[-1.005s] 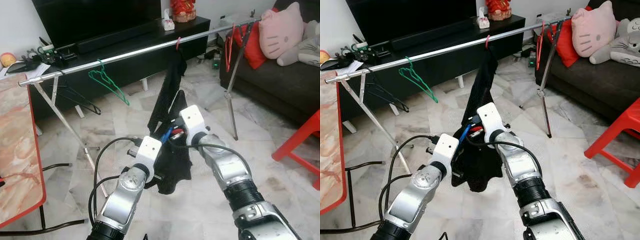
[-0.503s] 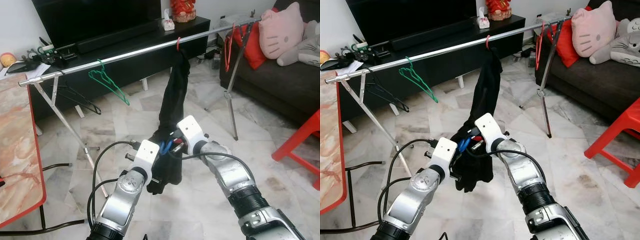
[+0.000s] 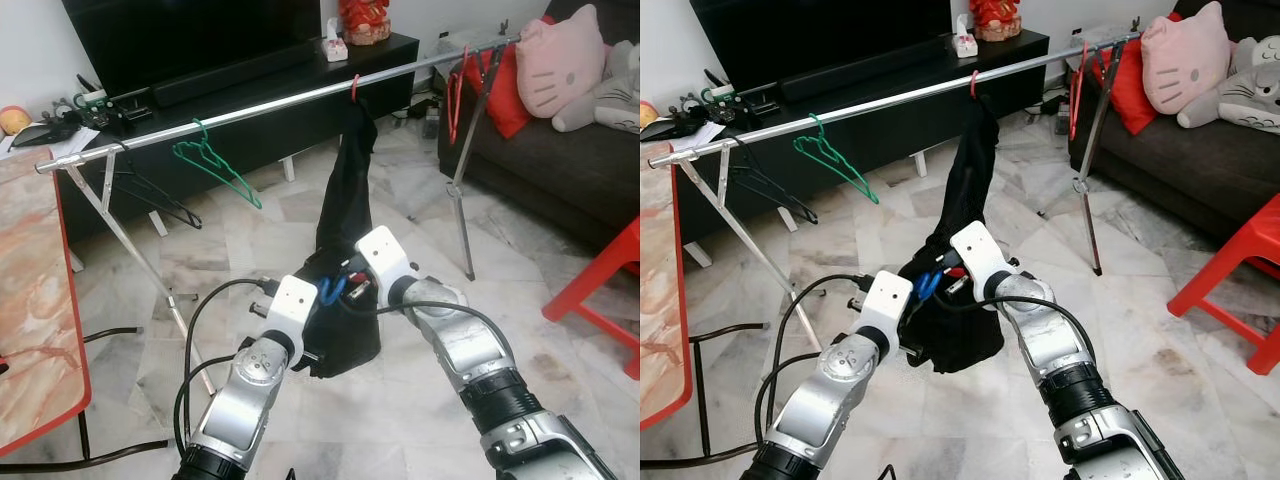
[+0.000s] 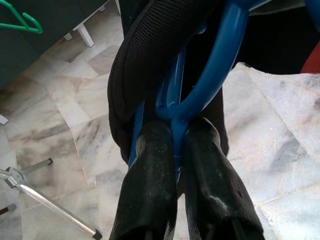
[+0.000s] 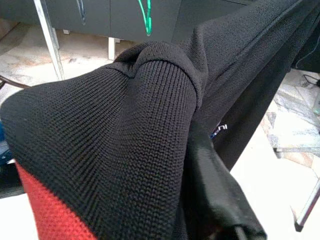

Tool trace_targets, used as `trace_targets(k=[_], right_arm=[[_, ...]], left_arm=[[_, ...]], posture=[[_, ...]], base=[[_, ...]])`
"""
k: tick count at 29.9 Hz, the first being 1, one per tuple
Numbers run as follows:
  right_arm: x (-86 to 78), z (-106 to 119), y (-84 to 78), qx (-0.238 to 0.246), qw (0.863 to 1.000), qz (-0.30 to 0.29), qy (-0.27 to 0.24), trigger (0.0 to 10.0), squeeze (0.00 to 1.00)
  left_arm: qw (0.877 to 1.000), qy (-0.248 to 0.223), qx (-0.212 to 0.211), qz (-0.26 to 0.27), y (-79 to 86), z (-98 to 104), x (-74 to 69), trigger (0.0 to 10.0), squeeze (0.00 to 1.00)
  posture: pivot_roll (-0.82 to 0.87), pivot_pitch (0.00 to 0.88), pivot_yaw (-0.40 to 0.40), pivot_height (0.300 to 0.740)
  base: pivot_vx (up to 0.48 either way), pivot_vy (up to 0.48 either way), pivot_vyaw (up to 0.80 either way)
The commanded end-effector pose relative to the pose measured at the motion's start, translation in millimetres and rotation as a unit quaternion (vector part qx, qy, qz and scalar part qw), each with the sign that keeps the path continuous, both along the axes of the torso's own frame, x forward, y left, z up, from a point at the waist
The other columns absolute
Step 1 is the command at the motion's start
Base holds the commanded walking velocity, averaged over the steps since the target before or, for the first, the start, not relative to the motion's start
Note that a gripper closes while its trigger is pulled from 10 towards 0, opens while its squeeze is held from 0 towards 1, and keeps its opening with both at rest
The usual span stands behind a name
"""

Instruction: Hang hanger

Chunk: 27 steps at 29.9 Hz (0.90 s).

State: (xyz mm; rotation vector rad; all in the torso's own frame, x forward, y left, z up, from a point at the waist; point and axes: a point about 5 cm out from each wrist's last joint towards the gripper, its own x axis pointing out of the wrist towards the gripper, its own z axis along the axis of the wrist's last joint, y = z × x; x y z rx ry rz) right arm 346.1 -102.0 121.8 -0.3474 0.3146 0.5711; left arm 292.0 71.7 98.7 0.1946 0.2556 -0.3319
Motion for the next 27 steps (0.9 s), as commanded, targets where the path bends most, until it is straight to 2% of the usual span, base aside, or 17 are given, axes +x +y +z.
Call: trace_targets(k=[1, 5, 6, 10, 16, 27], right_arm=[[-1.0, -1, 4.8, -0.004, 1.0, 0.012, 0.004, 10.0, 0.8], [-1.4, -2, 4.9, -0.005, 1.0, 0.013, 0.004, 10.0, 0.82], [-1.8, -2, 5.1, -0.005, 1.0, 0.014, 0.005, 10.0, 1.0], [-5.6, -5, 5.8, -0.011, 0.999, 0.03, 0.013, 10.0, 1.0], [-15.5, -14, 2.6, -0.052, 0.996, 0.07, 0.026, 10.0, 1.0], [-24.2, -19, 1.9, -0.072, 0.992, 0.099, 0.04, 10.0, 1.0]], left_arm=[[0.998, -0.044, -0.016, 0.03, 9.7, 17, 7.4, 10.0, 0.0], [0.998, -0.045, -0.015, 0.032, 10.7, 17, 7.8, 10.0, 0.0], [0.998, -0.045, -0.015, 0.034, 11.4, 17, 8.0, 10.0, 0.0], [0.998, -0.047, -0.013, 0.037, 13.3, 16, 8.7, 10.0, 0.0], [0.997, -0.049, -0.005, 0.053, 19.4, 15, 10.5, 10.0, 0.0], [0.996, -0.059, 0.002, 0.065, 25.0, 16, 12.3, 10.0, 0.0]], posture=[[-0.13, 0.0, 0.056, 0.74], [-0.13, 0.0, 0.057, 0.74], [-0.13, 0.0, 0.057, 0.74], [-0.14, 0.0, 0.058, 0.74], [-0.14, 0.0, 0.058, 0.74], [-0.14, 0.0, 0.059, 0.74]], base=[[0.0, 0.0, 0.0], [0.0, 0.0, 0.0], [0.0, 0.0, 0.0], [0.0, 0.0, 0.0], [0.0, 0.0, 0.0], [0.0, 0.0, 0.0]])
